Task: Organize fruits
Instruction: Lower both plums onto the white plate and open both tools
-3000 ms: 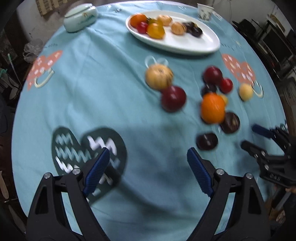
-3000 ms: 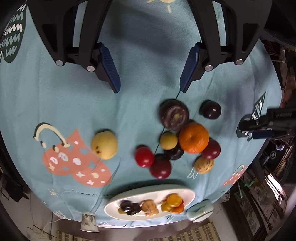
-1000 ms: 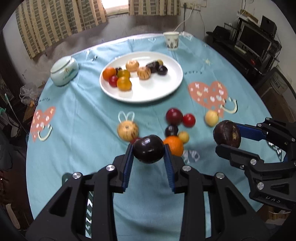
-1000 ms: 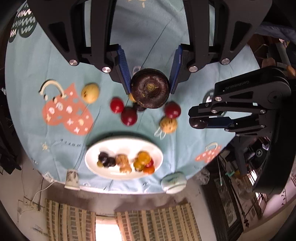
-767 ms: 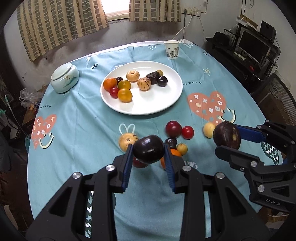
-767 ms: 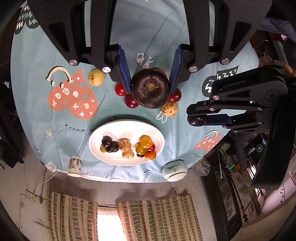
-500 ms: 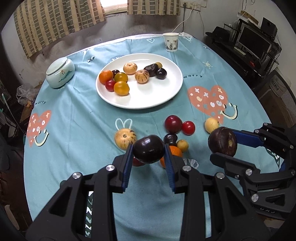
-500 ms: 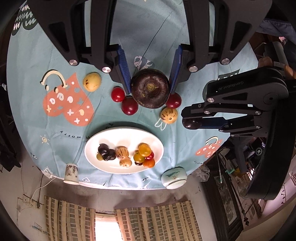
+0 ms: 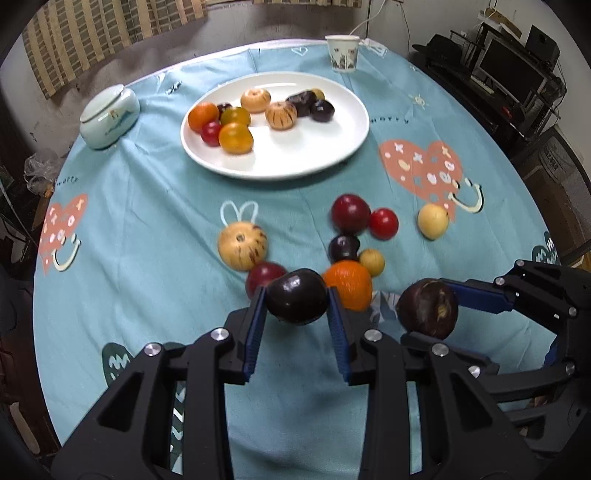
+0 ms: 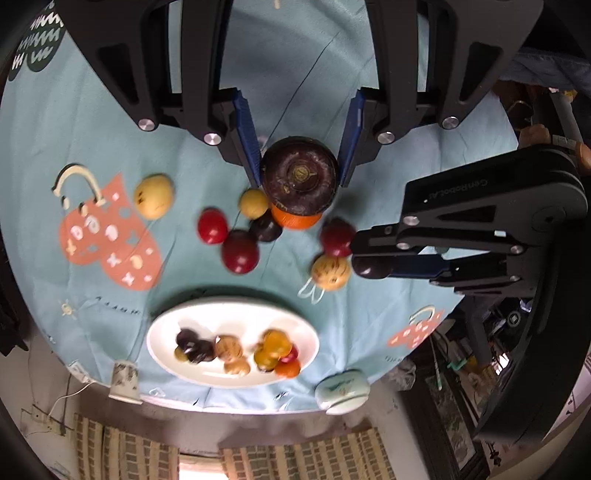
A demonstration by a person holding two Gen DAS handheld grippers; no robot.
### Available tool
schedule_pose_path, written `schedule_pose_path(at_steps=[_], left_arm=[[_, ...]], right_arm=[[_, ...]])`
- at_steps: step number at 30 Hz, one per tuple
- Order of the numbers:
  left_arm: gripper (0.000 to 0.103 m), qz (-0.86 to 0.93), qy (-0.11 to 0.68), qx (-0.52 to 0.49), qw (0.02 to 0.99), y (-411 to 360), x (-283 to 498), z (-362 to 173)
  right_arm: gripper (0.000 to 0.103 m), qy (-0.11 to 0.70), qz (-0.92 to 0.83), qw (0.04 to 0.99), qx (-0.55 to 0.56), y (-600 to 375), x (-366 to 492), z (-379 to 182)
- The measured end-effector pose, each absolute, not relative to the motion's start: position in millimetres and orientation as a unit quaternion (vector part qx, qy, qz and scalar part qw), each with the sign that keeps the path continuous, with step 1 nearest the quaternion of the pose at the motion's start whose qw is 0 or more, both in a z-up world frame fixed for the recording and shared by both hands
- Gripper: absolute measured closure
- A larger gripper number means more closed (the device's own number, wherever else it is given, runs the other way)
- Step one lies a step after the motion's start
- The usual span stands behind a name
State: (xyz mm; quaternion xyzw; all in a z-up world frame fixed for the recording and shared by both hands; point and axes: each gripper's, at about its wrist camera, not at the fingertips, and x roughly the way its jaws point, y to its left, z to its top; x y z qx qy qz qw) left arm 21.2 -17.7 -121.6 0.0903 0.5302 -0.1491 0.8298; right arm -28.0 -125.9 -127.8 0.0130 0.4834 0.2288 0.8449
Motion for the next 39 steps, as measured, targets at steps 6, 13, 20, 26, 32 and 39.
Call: schedule_pose_path(at_steps=[6,13,20,26,32,39], left_arm=[[0.070,-0.141,0.528,0.077,0.834,-6.7,27.2,-123.3],[0.070,-0.127,0.513,0.065,0.846,3.4,56.0,-109.0],[0.070,-0.136,0.466,0.068,0.872,-14.9,93.3,-70.6],[0.070,-0.139,0.453,0.078,0.877,-31.3,123.9,-64.4],[0.070,-0.128,0.463,0.074,0.874,-33.3,157.7,-78.0],[0.070,-0.095,0.494,0.066,0.862,-17.2,197.5,-113.9]], right_arm=[[0.061,0.484,0.223,0.846,0.013,-129.3,-23.2,-130.7],[0.061,0.463,0.212,0.861,0.010,-140.4,4.2,-114.9],[0.061,0.403,0.216,0.889,0.014,-147.1,50.6,-69.3],[0.061,0.390,0.215,0.895,0.012,-148.4,88.1,-60.7],[0.061,0.398,0.211,0.893,0.008,-148.4,124.1,-72.9],[0.061,0.417,0.200,0.887,0.014,-152.0,164.6,-97.3]])
